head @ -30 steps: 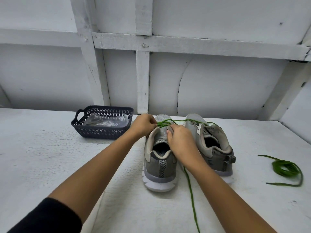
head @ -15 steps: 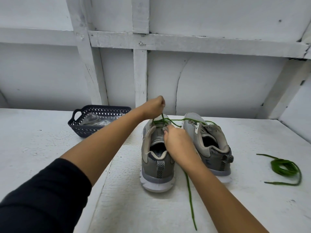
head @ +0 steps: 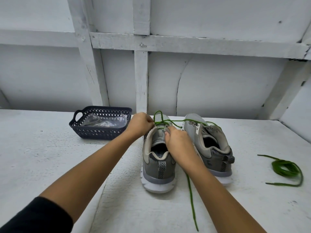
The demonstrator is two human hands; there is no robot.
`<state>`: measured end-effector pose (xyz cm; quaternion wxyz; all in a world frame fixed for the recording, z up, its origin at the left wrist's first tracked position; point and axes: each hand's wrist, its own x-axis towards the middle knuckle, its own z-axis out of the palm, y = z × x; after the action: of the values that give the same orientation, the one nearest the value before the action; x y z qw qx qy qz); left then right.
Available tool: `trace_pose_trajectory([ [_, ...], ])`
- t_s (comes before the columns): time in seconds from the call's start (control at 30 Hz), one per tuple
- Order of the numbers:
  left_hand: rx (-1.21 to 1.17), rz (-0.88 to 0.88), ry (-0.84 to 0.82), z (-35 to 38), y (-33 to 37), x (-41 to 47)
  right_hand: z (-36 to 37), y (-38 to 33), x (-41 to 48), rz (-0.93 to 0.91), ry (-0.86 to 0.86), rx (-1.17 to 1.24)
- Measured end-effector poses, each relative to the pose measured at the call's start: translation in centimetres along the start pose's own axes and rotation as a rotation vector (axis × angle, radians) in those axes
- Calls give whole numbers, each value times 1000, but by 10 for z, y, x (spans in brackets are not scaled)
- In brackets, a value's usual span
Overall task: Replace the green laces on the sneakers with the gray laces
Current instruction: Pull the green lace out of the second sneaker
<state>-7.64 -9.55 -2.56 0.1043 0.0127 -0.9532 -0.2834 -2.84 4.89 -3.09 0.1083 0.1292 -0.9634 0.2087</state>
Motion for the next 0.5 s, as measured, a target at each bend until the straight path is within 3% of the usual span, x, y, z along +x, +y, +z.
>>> trace_pose_trajectory([
  [0.07,-114,-55,8,1,3,4,0,0,0,4,3,4],
  [0.2,-736,-245,32,-26,20,18,0,0,0,4,11,2],
  [0.23,-705,-227,62,-37,23,24,1,0,0,8,14,9],
  [0.33,-229,-4,109,-61,24,34,1,1,0,19,15,30],
  [0.4,-26,150,-58,-64,21,35,0,1,0,21,16,30],
  [0.5,463,222,-284,-46,13,26,1,0,0,23,9,27],
])
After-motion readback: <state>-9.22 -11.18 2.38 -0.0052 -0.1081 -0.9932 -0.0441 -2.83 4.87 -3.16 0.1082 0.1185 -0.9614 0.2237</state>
